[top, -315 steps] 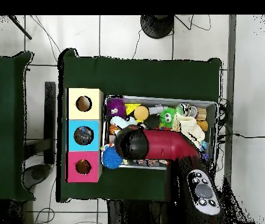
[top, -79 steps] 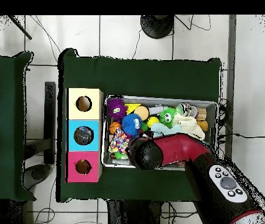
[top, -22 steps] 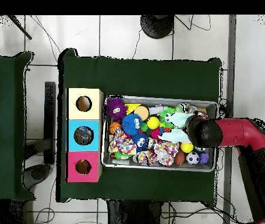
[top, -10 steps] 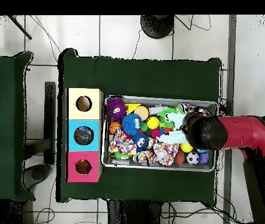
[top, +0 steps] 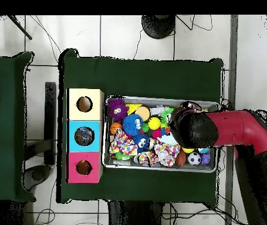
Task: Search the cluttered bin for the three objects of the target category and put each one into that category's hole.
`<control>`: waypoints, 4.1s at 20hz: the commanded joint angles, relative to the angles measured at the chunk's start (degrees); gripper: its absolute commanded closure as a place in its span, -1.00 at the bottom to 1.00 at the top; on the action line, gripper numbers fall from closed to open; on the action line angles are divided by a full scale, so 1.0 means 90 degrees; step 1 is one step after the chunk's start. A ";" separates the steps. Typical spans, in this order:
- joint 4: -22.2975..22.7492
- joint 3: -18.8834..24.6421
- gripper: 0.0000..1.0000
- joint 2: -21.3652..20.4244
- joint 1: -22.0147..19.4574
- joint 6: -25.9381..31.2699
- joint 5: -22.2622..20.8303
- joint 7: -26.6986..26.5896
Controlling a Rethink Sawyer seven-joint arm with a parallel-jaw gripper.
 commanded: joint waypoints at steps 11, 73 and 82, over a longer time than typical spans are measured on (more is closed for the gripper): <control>-0.1062 0.0821 -1.00 0.1636 -0.0986 0.1679 -0.0685 -0.4386; -0.4376 -0.0348 -1.00 0.3231 0.0047 0.3495 -0.1966 -0.6445; -0.3845 -0.0341 -1.00 0.3295 -0.0241 0.3436 -0.1640 -0.6788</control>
